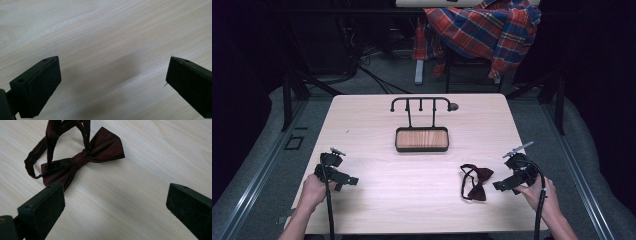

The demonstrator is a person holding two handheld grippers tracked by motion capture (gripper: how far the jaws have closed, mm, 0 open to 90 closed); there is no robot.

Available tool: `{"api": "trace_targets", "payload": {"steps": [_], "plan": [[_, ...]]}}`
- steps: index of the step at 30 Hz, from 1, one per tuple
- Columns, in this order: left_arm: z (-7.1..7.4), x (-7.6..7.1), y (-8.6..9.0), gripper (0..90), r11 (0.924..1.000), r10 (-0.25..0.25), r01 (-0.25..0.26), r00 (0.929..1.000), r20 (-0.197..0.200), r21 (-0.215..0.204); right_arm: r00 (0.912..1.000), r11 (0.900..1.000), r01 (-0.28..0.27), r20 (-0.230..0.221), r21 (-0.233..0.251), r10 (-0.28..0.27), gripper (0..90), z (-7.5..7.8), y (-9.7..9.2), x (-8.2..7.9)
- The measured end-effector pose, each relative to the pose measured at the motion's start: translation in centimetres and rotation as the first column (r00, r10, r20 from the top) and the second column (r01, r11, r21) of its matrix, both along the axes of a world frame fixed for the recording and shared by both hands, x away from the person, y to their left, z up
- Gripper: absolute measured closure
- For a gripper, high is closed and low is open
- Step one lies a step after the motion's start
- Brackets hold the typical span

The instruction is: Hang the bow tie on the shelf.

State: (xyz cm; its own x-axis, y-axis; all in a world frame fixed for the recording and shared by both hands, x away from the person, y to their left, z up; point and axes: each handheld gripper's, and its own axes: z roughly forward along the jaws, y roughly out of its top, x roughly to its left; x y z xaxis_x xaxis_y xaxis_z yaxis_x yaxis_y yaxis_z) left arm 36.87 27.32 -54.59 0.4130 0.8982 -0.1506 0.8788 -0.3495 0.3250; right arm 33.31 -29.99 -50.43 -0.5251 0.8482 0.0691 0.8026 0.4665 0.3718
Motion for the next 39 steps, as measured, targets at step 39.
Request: {"api": "trace_targets", "payload": {"steps": [39], "plan": [[0.0,0.1,-0.1,0.0,0.9998,-0.017,0.017,0.9998,-0.004,-0.005,0.9897,0.9932,-0.116,0.086,0.01,0.114,0.9,0.4,3.7,2.2]]}}
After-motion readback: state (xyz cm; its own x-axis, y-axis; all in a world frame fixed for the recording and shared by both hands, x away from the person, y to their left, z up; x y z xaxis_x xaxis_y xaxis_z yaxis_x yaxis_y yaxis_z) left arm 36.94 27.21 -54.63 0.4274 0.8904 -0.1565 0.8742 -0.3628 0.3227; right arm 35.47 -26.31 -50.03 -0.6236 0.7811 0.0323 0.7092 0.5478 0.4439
